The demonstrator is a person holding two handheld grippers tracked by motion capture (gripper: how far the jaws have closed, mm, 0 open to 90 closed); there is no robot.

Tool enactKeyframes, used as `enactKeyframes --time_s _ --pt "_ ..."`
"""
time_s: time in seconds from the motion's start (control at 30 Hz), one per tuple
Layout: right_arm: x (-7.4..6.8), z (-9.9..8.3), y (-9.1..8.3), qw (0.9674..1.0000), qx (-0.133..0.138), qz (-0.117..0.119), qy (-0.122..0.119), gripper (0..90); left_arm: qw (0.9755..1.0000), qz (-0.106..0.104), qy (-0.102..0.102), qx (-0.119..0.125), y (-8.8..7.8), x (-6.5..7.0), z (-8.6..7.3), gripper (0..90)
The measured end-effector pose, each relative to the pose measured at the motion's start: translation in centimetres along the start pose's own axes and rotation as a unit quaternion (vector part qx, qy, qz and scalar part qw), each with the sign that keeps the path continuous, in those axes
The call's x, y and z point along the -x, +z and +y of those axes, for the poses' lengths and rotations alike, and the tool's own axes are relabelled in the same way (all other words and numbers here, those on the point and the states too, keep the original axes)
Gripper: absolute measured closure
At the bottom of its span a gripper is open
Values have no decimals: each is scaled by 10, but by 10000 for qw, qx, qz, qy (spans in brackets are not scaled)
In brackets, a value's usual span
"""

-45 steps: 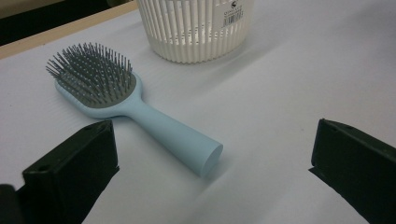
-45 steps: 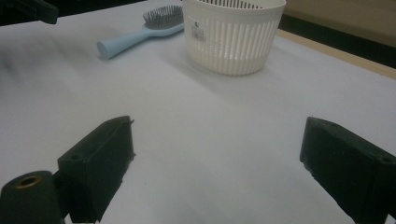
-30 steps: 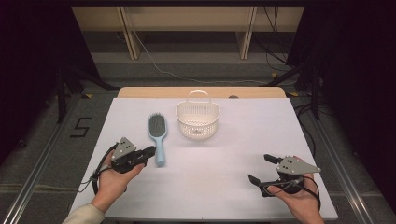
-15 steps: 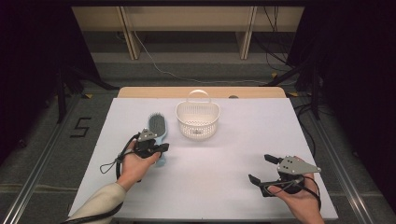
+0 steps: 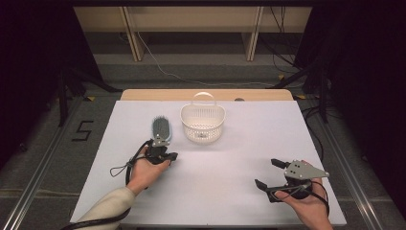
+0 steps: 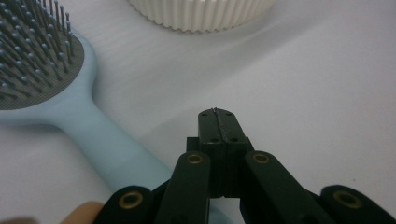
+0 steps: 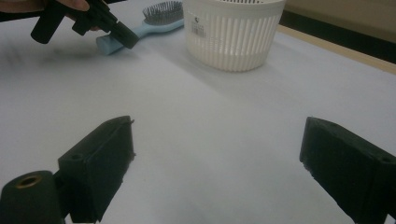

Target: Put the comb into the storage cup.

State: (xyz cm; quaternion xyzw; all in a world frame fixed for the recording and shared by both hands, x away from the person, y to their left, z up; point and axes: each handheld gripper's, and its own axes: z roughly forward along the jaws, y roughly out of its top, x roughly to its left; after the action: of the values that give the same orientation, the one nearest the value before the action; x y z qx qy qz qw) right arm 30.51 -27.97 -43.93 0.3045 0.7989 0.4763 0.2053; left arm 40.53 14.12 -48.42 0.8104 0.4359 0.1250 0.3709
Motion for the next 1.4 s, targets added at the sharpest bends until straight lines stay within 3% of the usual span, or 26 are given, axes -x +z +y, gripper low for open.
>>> enactKeyframes --time_s 0.33,0.67,0.83,1.13,1.27,1.4 --pt "-1 0 0 10000 2 -6 -2 105 9995 94 -32 -293 -2 -4 -5 900" --pt "-1 0 -1 10000 -14 -23 -16 105 9973 195 -453 -539 -16 -24 -13 900" --pt "-1 0 -1 10000 -17 -29 -19 105 9963 347 -384 -693 -23 -31 -16 899" --pt "-1 0 -1 10000 -24 -31 -25 105 9933 569 -527 -853 -35 -46 -21 900" --pt "-1 0 -1 10000 -24 -26 -22 105 9922 610 -678 -851 -39 -55 -24 900" --pt "-1 0 -1 10000 -36 -14 -21 105 9918 671 -682 -845 -41 -60 -26 900"
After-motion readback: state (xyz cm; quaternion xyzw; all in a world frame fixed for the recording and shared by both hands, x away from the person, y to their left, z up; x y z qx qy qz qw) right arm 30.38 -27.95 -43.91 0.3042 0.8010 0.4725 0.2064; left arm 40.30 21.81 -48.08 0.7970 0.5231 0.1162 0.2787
